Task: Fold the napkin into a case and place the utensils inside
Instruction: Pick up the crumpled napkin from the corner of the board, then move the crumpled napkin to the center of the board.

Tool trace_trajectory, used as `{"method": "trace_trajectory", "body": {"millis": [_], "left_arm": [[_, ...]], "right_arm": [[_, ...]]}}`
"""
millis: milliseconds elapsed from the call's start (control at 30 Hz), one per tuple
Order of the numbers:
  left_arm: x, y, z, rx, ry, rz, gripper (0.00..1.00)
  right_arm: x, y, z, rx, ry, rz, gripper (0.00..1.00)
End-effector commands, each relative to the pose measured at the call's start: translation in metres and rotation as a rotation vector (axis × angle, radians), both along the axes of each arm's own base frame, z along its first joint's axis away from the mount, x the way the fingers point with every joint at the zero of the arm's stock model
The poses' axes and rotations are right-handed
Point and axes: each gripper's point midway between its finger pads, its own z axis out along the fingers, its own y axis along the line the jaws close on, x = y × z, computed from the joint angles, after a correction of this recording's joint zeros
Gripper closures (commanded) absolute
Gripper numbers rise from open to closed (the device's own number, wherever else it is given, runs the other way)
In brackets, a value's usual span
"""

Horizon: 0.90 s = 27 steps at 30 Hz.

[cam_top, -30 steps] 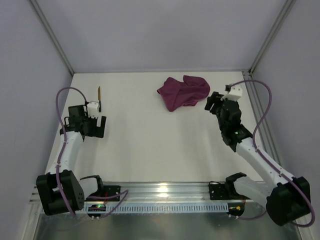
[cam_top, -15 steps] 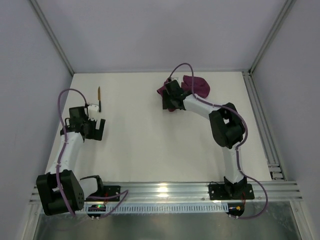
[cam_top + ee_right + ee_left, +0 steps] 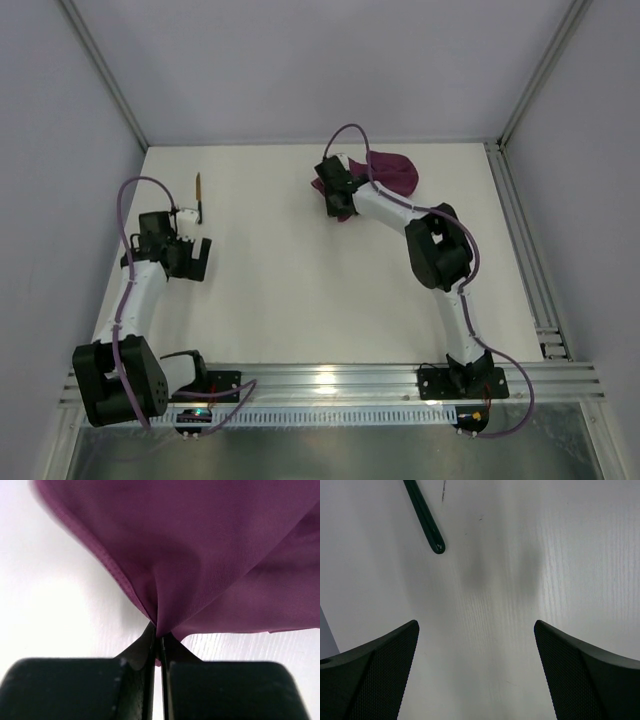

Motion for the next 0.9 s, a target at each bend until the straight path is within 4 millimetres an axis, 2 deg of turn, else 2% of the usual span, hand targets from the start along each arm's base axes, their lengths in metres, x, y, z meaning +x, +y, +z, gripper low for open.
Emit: {"method": "trace_trajectory", "body": {"millis": [0, 33, 67, 100, 167, 200, 233, 300, 333, 400, 433, 467, 533, 567, 633, 667, 700, 733, 767, 833, 867], "left_arm": [[0.009, -0.006, 0.017, -0.037, -0.031, -0.024, 0.01], [0.009, -0.008, 0.021, -0.046, -0.029, -0.029, 0.01], [0.009, -0.011, 0.024, -0.057, -0.037, -0.036, 0.01], [0.010, -0.012, 0.027, -0.064, -0.042, -0.041, 0.01], [0.009, -0.014, 0.036, -0.072, -0.052, -0.047, 0.01], [0.009, -0.016, 0.038, -0.079, -0.053, -0.054, 0.01], [0.006, -0.017, 0.040, -0.083, -0.046, -0.057, 0.01], [0.008, -0.017, 0.050, -0.080, -0.064, -0.064, 0.01], [0.008, -0.017, 0.053, -0.077, -0.067, -0.067, 0.01], [0.009, -0.017, 0.060, -0.075, -0.078, -0.073, 0.01], [0.009, -0.018, 0.063, -0.076, -0.082, -0.076, 0.01], [0.009, -0.018, 0.065, -0.074, -0.082, -0.078, 0.01], [0.010, -0.019, 0.069, -0.075, -0.087, -0.088, 0.01], [0.009, -0.019, 0.069, -0.079, -0.085, -0.092, 0.01], [0.009, -0.025, 0.067, -0.102, -0.081, -0.115, 0.01], [0.008, -0.027, 0.066, -0.112, -0.075, -0.124, 0.01], [0.006, -0.030, 0.063, -0.120, -0.062, -0.141, 0.02], [0.005, -0.033, 0.059, -0.132, -0.049, -0.157, 0.03], [0.003, -0.036, 0.056, -0.145, -0.037, -0.171, 0.05], [-0.001, -0.037, 0.045, -0.139, 0.000, -0.190, 0.07], [-0.003, -0.035, 0.041, -0.127, 0.015, -0.191, 0.07]], "right_arm": [[-0.018, 0.053, 0.134, 0.119, -0.203, 0.236, 0.96], [-0.037, 0.075, 0.154, 0.133, -0.224, 0.326, 0.96], [-0.046, 0.088, 0.187, 0.139, -0.285, 0.416, 0.96], [-0.063, 0.096, 0.226, 0.176, -0.346, 0.481, 0.96], [-0.101, 0.122, 0.272, 0.277, -0.403, 0.631, 0.96], [-0.116, 0.128, 0.291, 0.346, -0.420, 0.684, 0.96], [-0.134, 0.127, 0.334, 0.450, -0.492, 0.730, 0.96], [-0.142, 0.118, 0.347, 0.497, -0.518, 0.707, 0.96], [-0.147, 0.108, 0.366, 0.523, -0.559, 0.689, 0.96], [-0.143, 0.095, 0.358, 0.550, -0.523, 0.627, 0.96], [-0.146, 0.087, 0.364, 0.573, -0.529, 0.608, 0.96], [-0.144, 0.082, 0.340, 0.571, -0.477, 0.580, 0.96], [-0.136, 0.066, 0.331, 0.631, -0.454, 0.508, 0.96], [-0.134, 0.060, 0.297, 0.631, -0.375, 0.485, 0.96], [-0.116, 0.037, 0.269, 0.681, -0.312, 0.372, 0.96], [-0.116, 0.026, 0.228, 0.673, -0.231, 0.324, 0.96], [-0.105, 0.007, 0.209, 0.685, -0.197, 0.263, 0.96], [-0.099, -0.002, 0.195, 0.700, -0.179, 0.217, 0.96], [-0.099, -0.015, 0.154, 0.666, -0.107, 0.162, 0.96], [-0.087, -0.045, 0.117, 0.614, -0.064, 0.058, 0.89], [-0.087, -0.056, 0.089, 0.580, -0.013, 0.016, 0.83]]}}
